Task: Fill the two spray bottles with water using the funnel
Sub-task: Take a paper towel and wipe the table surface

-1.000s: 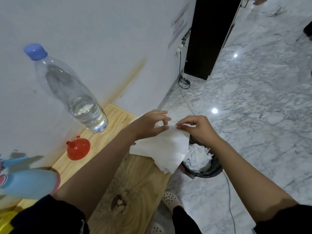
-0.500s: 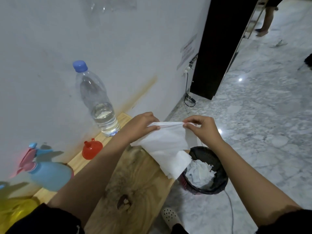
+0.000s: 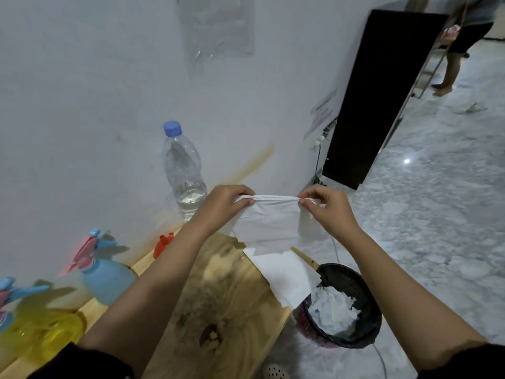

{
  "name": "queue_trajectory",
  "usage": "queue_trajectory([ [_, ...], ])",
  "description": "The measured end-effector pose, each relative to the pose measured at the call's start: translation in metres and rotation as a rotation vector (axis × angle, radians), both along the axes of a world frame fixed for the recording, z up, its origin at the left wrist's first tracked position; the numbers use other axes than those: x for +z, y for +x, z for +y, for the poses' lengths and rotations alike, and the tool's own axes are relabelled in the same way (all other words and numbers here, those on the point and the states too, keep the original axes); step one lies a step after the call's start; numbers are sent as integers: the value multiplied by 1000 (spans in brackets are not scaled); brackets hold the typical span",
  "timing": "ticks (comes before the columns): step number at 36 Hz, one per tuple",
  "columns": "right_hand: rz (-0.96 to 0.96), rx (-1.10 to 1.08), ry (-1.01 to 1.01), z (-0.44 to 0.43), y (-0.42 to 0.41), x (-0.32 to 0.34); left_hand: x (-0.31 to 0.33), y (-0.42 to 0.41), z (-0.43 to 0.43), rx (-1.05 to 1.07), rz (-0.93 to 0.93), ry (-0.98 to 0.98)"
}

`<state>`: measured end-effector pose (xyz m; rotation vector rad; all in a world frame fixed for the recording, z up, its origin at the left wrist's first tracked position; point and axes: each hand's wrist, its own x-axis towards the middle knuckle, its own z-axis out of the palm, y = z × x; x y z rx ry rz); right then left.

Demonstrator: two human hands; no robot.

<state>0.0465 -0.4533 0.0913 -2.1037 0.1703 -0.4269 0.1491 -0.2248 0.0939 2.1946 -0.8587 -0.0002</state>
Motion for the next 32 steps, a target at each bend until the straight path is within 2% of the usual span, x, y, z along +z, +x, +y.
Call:
queue_trajectory([
  [7,-33,119,-26,28,27,6,5,-10,36,120,7,-1],
  [16,-26,495,22,82,68,14,10,-47,104,445,27,-36],
  [24,0,888,47,169,74,5,7,-141,171,805,54,-52],
  [32,76,1214,73,252,33,-20,-14,-252,202,1148,112,-71],
])
